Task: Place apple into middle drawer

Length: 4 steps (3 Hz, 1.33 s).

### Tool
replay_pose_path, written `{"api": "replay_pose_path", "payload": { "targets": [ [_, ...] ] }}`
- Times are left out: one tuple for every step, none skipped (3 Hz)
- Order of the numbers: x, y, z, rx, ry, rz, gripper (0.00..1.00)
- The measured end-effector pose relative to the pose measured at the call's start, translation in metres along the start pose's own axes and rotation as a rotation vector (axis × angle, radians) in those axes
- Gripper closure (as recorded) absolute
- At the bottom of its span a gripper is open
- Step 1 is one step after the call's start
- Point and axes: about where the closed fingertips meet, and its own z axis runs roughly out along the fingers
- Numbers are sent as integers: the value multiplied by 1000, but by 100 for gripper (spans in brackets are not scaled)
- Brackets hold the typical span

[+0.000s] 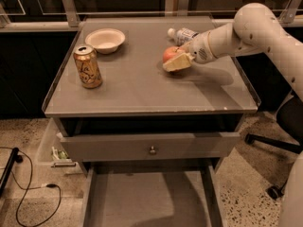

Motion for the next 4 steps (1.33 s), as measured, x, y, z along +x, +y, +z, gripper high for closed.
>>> {"api": "replay_pose_path", "payload": {
  "targets": [
    [0, 0, 0, 0, 0, 0, 89],
    [2, 5, 2, -7, -8, 2, 100],
    [-11, 29, -31, 26, -78, -47, 100],
    [17, 87, -89, 52, -162, -85, 100]
  ]
}}
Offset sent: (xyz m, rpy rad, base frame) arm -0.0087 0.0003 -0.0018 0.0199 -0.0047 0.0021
